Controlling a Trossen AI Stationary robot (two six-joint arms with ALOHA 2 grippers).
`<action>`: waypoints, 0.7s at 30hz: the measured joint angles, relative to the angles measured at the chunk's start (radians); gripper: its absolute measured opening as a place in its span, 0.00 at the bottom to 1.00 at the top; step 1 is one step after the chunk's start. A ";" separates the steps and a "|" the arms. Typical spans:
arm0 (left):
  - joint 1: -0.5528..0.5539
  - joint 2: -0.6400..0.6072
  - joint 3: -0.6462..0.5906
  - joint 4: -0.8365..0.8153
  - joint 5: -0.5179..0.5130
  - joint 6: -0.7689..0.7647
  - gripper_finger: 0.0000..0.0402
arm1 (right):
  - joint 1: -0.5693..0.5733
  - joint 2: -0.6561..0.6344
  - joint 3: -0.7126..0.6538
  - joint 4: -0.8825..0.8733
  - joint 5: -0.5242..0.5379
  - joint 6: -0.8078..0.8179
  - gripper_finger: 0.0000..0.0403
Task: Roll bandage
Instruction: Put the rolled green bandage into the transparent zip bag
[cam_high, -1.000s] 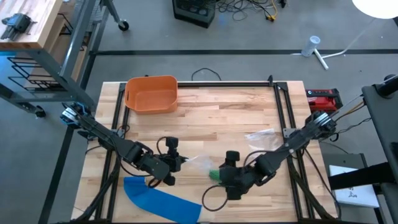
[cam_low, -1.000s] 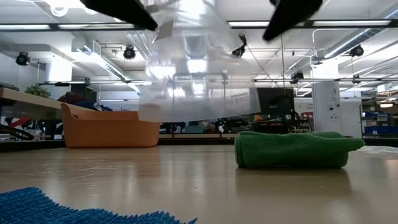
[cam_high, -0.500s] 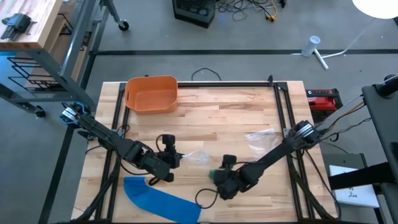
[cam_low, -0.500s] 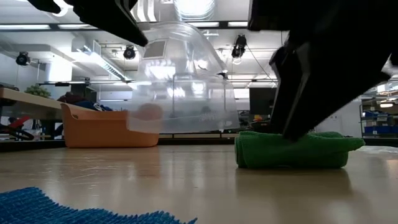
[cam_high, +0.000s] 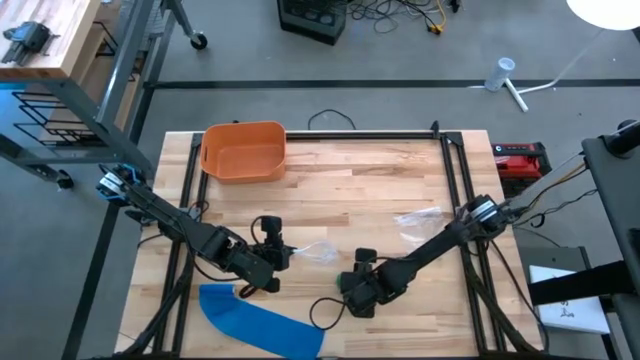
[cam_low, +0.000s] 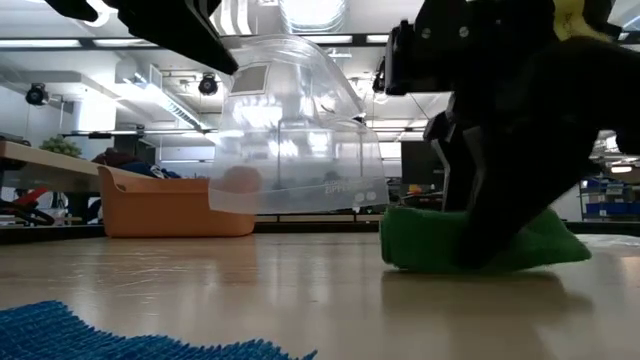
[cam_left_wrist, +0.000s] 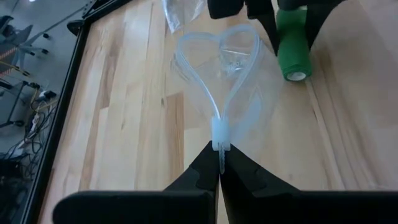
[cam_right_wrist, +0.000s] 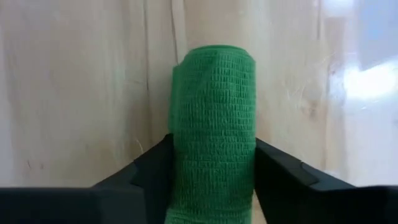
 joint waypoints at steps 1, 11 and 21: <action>0.000 0.000 0.000 0.000 0.000 0.000 0.00 | 0.002 -0.009 0.003 -0.002 0.000 -0.006 0.39; 0.001 0.000 0.000 0.016 0.000 0.008 0.00 | 0.053 -0.166 0.122 0.002 0.059 -0.130 0.21; 0.000 0.000 0.000 0.043 0.002 0.027 0.00 | 0.066 -0.264 0.168 0.052 0.399 -0.317 0.20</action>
